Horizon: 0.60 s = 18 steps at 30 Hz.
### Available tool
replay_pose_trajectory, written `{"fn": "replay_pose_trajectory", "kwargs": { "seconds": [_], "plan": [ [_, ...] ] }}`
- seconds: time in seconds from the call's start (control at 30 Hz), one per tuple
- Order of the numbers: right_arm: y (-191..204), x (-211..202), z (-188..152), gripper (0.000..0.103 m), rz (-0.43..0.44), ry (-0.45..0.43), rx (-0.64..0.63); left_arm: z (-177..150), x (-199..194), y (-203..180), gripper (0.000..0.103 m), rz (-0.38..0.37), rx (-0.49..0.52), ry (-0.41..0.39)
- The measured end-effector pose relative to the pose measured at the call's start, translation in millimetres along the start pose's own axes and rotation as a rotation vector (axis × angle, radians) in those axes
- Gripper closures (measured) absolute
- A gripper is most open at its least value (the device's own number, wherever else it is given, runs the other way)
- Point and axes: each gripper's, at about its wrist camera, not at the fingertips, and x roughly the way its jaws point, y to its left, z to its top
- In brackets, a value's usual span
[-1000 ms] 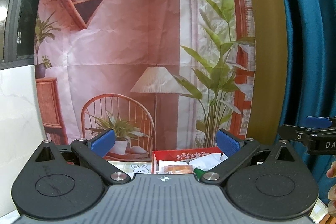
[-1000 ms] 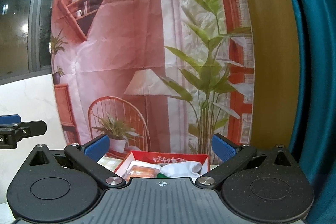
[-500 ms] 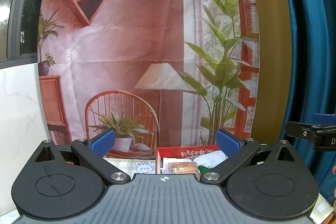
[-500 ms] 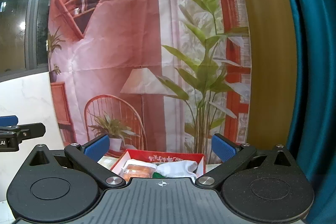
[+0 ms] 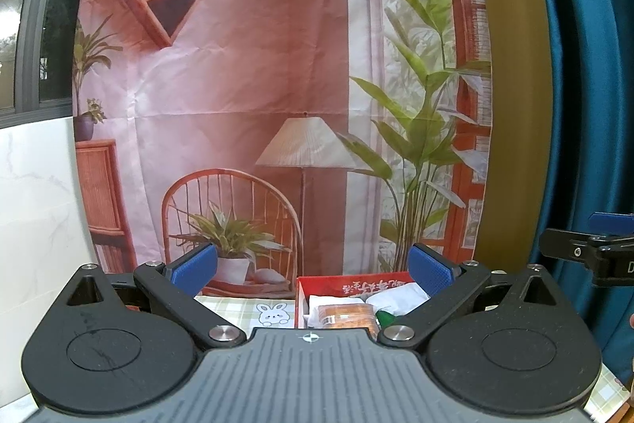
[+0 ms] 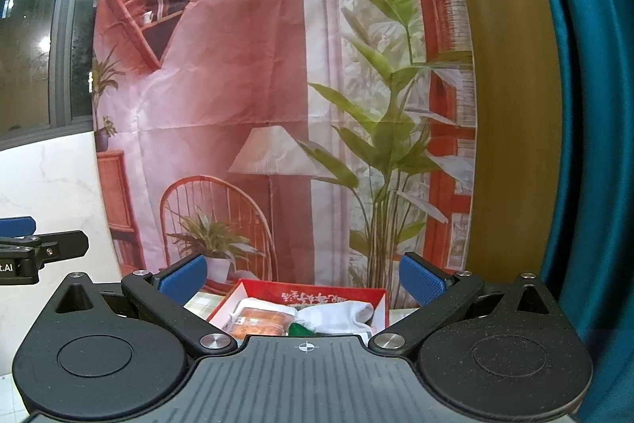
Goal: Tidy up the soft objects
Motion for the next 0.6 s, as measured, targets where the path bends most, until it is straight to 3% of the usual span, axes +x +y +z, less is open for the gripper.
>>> {"fn": "replay_pose_trajectory", "kwargs": {
  "seconds": [0.6],
  "plan": [
    [-1.0, 0.5, -0.3, 0.0, 0.007, 0.004, 0.001, -3.5, 1.9, -0.2, 0.0, 0.007, -0.014, 0.005]
  ]
}}
